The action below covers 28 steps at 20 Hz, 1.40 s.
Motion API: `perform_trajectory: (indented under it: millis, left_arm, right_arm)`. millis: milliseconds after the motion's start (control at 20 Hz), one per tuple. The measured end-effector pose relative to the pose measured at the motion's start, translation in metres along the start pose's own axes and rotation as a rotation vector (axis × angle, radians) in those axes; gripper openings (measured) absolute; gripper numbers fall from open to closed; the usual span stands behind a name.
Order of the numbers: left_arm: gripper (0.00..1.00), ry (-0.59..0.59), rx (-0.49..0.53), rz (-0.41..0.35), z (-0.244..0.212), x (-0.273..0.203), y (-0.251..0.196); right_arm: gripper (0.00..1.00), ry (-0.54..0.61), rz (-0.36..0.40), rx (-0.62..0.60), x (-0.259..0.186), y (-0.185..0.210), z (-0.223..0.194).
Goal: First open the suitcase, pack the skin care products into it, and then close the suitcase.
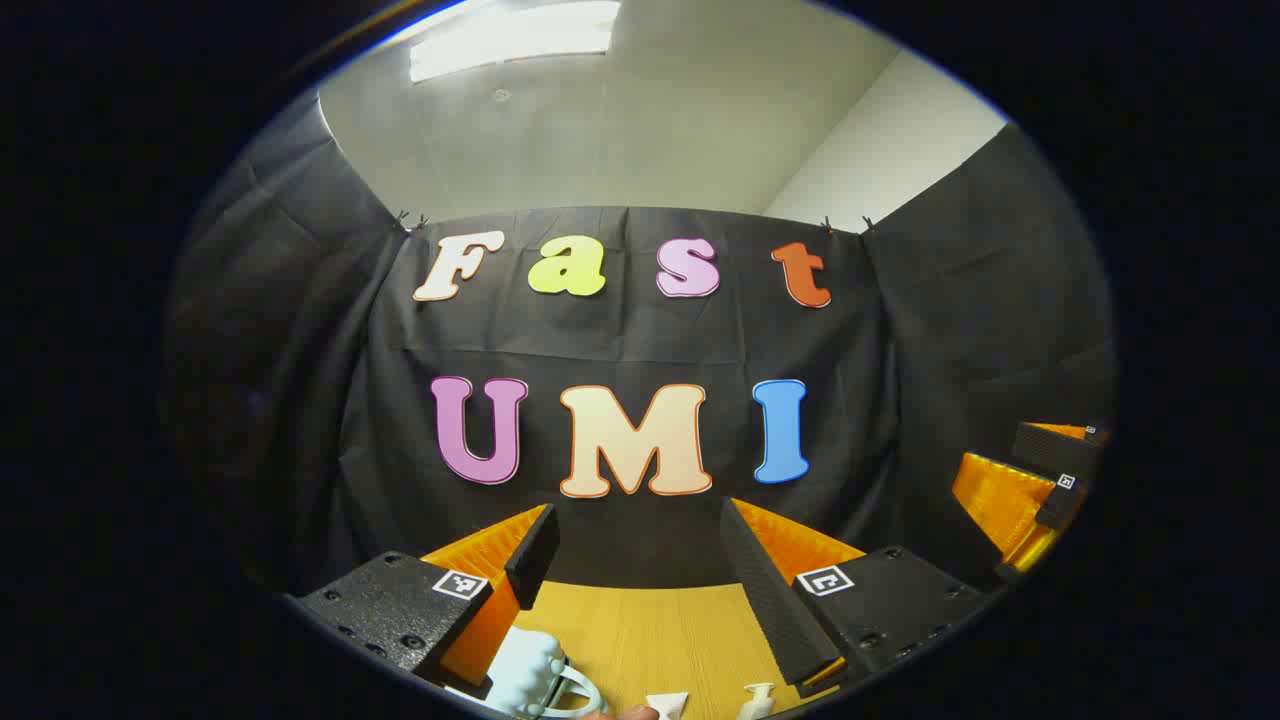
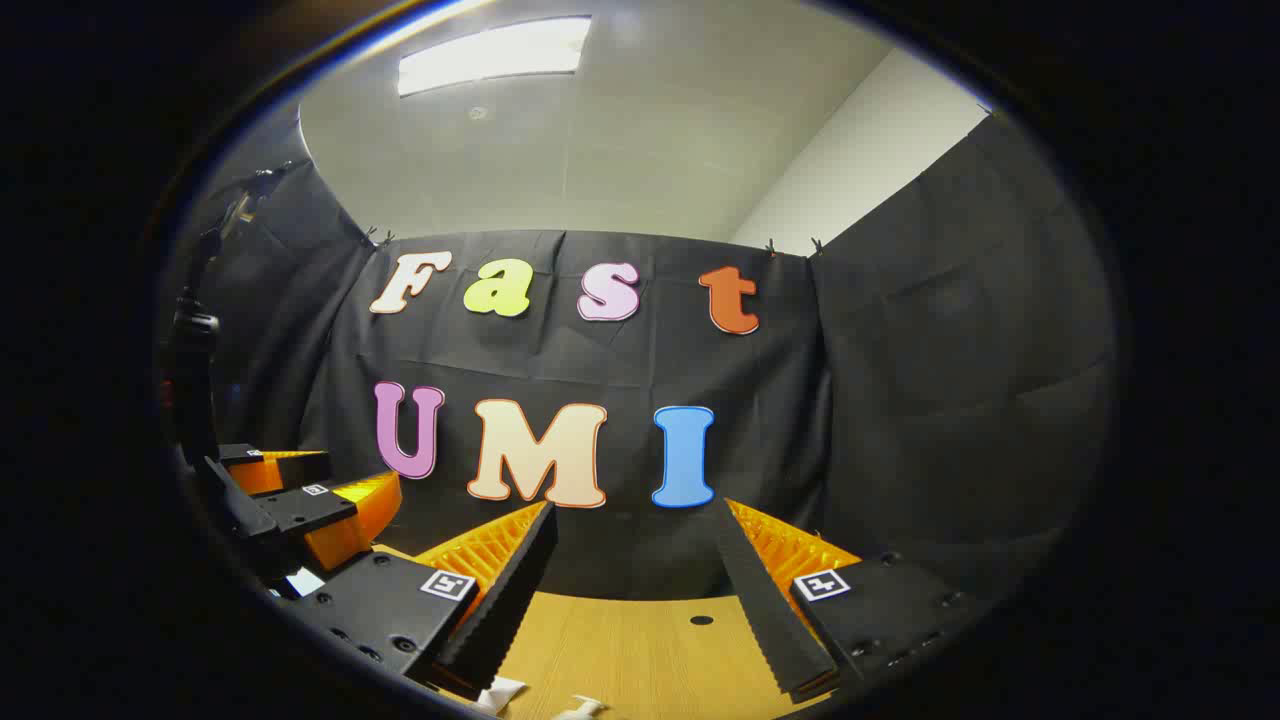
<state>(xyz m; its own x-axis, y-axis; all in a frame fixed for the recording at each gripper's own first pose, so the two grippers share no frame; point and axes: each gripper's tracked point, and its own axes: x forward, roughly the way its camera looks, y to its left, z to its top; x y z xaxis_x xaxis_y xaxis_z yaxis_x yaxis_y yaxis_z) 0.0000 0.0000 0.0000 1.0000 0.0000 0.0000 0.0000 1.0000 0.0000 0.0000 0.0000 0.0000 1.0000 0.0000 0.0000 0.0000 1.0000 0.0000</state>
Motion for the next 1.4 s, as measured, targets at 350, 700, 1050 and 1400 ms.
perform_trajectory:
  millis: [350, 700, 1050, 1400]
  left_arm:
    - [0.96, 0.026, -0.005, -0.007, -0.010, -0.002, -0.005]
    - [0.96, 0.011, 0.028, -0.041, -0.021, -0.006, -0.010]
    - [0.98, 0.167, 0.062, 0.040, -0.086, -0.023, 0.017]
    - [0.95, 0.483, 0.069, -0.026, -0.209, -0.031, 0.016]
  right_arm:
    - [0.99, 0.021, -0.010, 0.008, 0.001, -0.006, -0.007]
    - [0.99, 0.020, -0.004, 0.007, 0.004, -0.010, -0.016]
    - [1.00, 0.094, 0.057, 0.051, 0.008, -0.016, -0.061]
    - [0.99, 0.222, 0.121, 0.069, 0.025, -0.009, -0.115]
